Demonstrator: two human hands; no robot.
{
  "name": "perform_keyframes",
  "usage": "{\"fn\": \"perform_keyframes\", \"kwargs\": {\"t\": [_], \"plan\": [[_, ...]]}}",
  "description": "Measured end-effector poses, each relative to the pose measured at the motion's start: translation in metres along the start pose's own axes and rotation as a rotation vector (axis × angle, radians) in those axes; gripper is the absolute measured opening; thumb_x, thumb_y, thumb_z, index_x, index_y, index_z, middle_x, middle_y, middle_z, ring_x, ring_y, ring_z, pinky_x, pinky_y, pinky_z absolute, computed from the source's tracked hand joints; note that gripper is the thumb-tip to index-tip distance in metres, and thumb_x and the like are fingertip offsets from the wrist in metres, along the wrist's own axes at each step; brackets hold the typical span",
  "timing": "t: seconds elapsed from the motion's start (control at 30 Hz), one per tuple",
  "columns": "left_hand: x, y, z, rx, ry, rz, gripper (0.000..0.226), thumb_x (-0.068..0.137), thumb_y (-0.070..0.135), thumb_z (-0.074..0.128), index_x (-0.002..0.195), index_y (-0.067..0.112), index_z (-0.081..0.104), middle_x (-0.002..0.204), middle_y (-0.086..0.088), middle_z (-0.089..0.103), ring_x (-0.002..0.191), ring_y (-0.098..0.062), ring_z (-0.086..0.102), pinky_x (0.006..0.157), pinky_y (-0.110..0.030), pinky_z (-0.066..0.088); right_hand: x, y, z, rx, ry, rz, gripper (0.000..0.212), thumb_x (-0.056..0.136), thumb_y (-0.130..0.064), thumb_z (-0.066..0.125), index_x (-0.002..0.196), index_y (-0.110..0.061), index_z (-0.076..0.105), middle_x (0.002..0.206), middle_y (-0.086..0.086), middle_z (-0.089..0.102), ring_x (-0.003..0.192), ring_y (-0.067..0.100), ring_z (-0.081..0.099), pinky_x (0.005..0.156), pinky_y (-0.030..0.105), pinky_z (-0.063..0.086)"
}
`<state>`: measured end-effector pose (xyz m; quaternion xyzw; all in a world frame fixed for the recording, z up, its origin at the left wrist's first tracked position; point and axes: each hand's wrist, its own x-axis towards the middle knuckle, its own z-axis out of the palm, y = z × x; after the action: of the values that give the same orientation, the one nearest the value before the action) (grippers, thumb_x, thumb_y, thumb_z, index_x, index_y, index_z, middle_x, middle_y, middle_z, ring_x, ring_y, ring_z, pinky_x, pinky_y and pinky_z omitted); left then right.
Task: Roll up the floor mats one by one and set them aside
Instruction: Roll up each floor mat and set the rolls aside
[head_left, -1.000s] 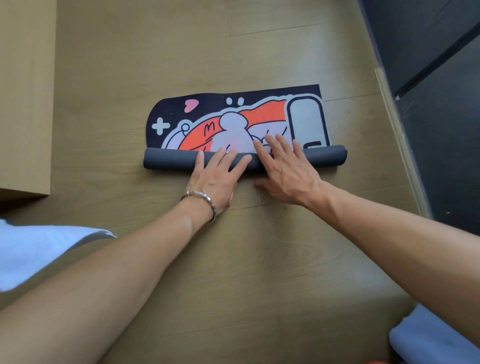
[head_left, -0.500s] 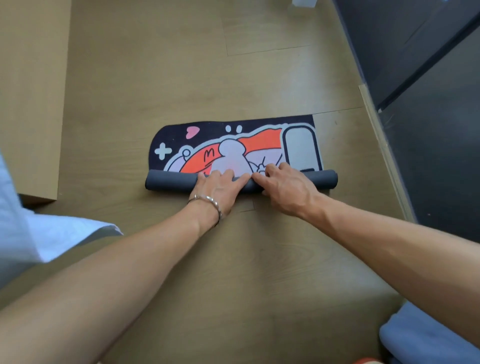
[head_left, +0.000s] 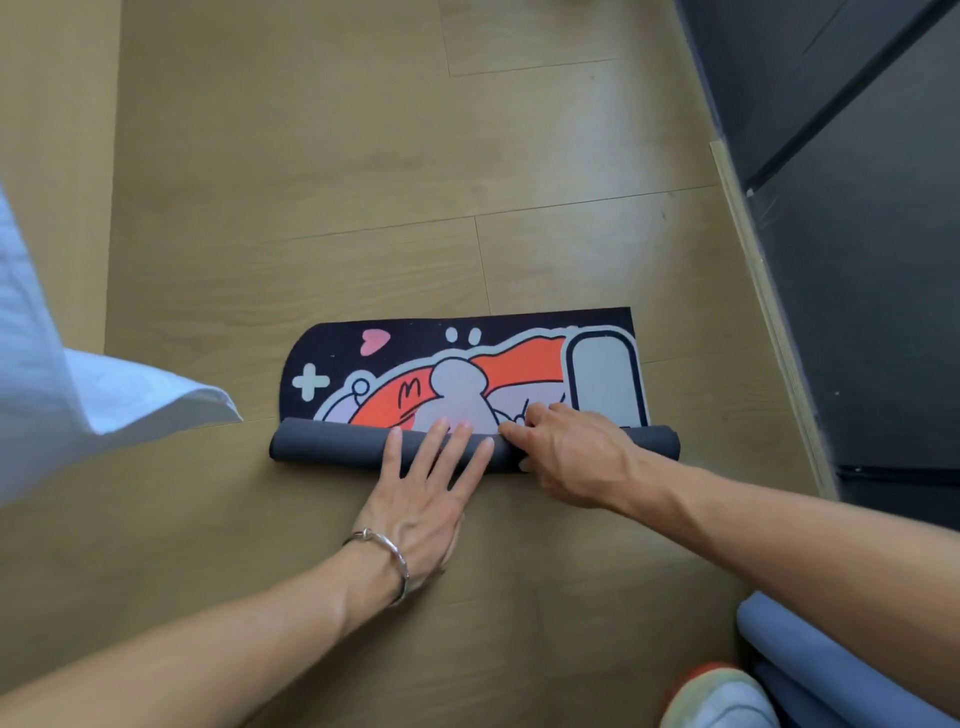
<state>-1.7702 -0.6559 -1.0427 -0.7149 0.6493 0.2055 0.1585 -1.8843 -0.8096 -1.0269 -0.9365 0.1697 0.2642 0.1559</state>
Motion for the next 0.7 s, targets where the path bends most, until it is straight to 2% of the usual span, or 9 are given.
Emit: {"fn": "perform_keyframes", "kwargs": {"t": [0.03,0.1,0.17,0.2,0.27,0.4,0.57,0.63,0.7], "plan": [[0.003,0.000,0.002,0.003,0.043,0.019,0.092,0.071,0.042,0.067,0.143,0.011,0.018,0.142,-0.016,0.043,0.130,-0.035,0.042,0.100,-0.064,0.023,-0.001,0.000,0.001,-0.010,0.012,0.001,0.037,0.099,-0.031,0.042,0.133,-0.017,0.038,0.119,0.009,0.048,0.105,0.026,0.049,0.073,0.035,0.037],[0.011,-0.002,0.002,-0.008,0.032,-0.002,0.078,0.083,0.053,0.038,0.145,0.012,0.015,0.144,-0.015,0.041,0.133,-0.033,0.038,0.102,-0.066,0.019,-0.005,0.001,0.006,-0.022,0.106,0.009,0.038,0.099,-0.031,0.042,0.134,-0.017,0.036,0.119,0.008,0.048,0.102,0.025,0.049,0.079,0.036,0.040],[0.028,-0.008,-0.006,0.036,0.014,-0.041,0.072,0.086,0.056,0.009,0.144,0.017,-0.007,0.156,-0.011,0.015,0.144,-0.030,0.014,0.107,-0.065,0.007,-0.008,0.004,0.009,-0.062,0.264,0.024,0.036,0.096,-0.032,0.045,0.128,-0.016,0.044,0.117,0.007,0.053,0.101,0.025,0.052,0.085,0.038,0.042],[0.037,-0.011,-0.011,0.070,0.000,-0.049,0.075,0.084,0.060,0.003,0.143,0.018,-0.016,0.158,-0.008,0.001,0.145,-0.027,0.002,0.109,-0.063,0.001,-0.009,0.004,0.010,-0.084,0.338,0.030,0.036,0.094,-0.032,0.047,0.125,-0.014,0.049,0.116,0.008,0.056,0.102,0.027,0.054,0.088,0.040,0.043],[0.055,-0.018,-0.020,0.010,-0.002,-0.080,0.076,0.088,0.064,0.006,0.147,0.021,-0.014,0.158,-0.005,-0.010,0.144,-0.025,-0.010,0.110,-0.060,-0.006,-0.010,-0.001,0.015,-0.090,0.402,0.051,0.044,0.087,-0.033,0.053,0.124,-0.008,0.054,0.119,0.012,0.058,0.108,0.032,0.056,0.095,0.047,0.043],[0.080,-0.031,-0.032,-0.045,-0.050,-0.118,0.069,0.092,0.062,0.007,0.148,0.026,-0.010,0.157,-0.003,-0.013,0.144,-0.022,-0.016,0.111,-0.058,-0.008,-0.008,-0.014,0.035,-0.075,0.319,0.129,0.073,0.075,-0.036,0.071,0.134,0.001,0.049,0.139,0.021,0.049,0.129,0.037,0.046,0.103,0.055,0.036],[0.083,-0.031,-0.038,-0.074,-0.034,-0.146,0.070,0.093,0.060,0.010,0.148,0.024,-0.013,0.158,-0.001,-0.011,0.144,-0.019,-0.012,0.112,-0.055,-0.005,-0.002,-0.004,0.036,-0.103,0.280,0.106,0.083,0.076,-0.045,0.069,0.138,0.003,0.042,0.144,0.022,0.041,0.134,0.035,0.040,0.105,0.053,0.033],[0.078,-0.033,-0.036,-0.058,0.069,-0.090,0.072,0.091,0.060,0.012,0.150,0.020,-0.004,0.158,-0.004,0.001,0.145,-0.020,0.000,0.112,-0.055,0.004,0.005,0.001,0.031,-0.123,0.259,0.113,0.085,0.078,-0.050,0.066,0.140,0.002,0.039,0.146,0.020,0.039,0.136,0.033,0.038,0.107,0.051,0.031],[0.069,-0.037,-0.032,-0.009,0.223,-0.007,0.071,0.091,0.055,0.018,0.147,0.013,0.025,0.150,-0.012,0.032,0.139,-0.026,0.031,0.106,-0.058,0.026,0.012,0.004,0.022,-0.140,0.195,0.114,0.089,0.088,-0.055,0.052,0.147,0.001,0.018,0.155,0.018,0.021,0.144,0.030,0.020,0.114,0.048,0.019]]}}
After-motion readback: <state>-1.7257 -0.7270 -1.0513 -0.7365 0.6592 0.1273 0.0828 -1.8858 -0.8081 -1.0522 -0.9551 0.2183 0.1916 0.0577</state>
